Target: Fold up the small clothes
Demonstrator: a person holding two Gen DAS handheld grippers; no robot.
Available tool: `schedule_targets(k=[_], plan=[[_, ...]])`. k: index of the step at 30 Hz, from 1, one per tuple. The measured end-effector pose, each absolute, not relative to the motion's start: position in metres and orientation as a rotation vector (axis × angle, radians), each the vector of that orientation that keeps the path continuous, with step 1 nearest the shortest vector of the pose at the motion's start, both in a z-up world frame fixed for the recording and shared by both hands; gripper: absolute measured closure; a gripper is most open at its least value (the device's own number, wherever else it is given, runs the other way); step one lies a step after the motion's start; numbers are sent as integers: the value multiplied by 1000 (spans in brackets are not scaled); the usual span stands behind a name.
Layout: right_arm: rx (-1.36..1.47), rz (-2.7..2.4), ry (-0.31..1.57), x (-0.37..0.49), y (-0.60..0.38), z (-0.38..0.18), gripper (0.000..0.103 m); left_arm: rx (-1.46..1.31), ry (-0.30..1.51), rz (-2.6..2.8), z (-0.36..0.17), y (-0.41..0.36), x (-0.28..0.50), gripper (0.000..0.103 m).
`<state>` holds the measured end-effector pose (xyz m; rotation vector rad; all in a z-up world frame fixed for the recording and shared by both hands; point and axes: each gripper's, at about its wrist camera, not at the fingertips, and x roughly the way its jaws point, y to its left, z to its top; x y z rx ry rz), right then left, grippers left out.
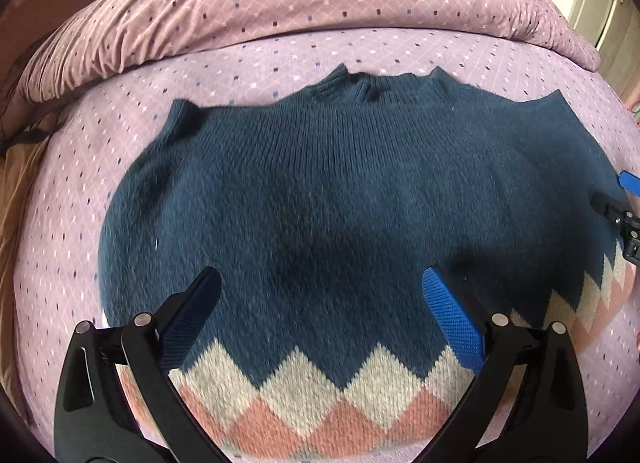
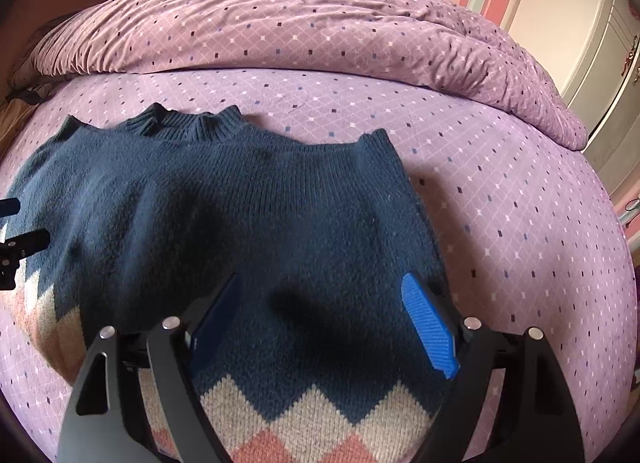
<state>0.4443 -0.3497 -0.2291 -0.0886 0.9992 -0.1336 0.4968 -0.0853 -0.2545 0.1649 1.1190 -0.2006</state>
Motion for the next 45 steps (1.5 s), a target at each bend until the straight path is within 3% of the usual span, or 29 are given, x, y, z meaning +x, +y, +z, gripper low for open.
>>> schedule_targets(k=[9,15,24,34,37,45], plan=[[-91,-165,1001,425,-351,-222,20,215,1210,-72,-255,-87,489,3],[16,-193,998,397,-374,-212,20,100,1135,-166,-239,-85,465,3],[203,-199,1056,342,-412,-250,20,44,1191,-169,-237,-88,453,3],[778,-149,973,312,-440,-296,20,97,1207,-183,-247,-113,455,3],[870,-152,930,311,-444,-307,15,108,1216,-187,-252,-119,452,3],[1123,-153,844,300,-433,-318,17,88,1239,-195,-256,-112,450,3]])
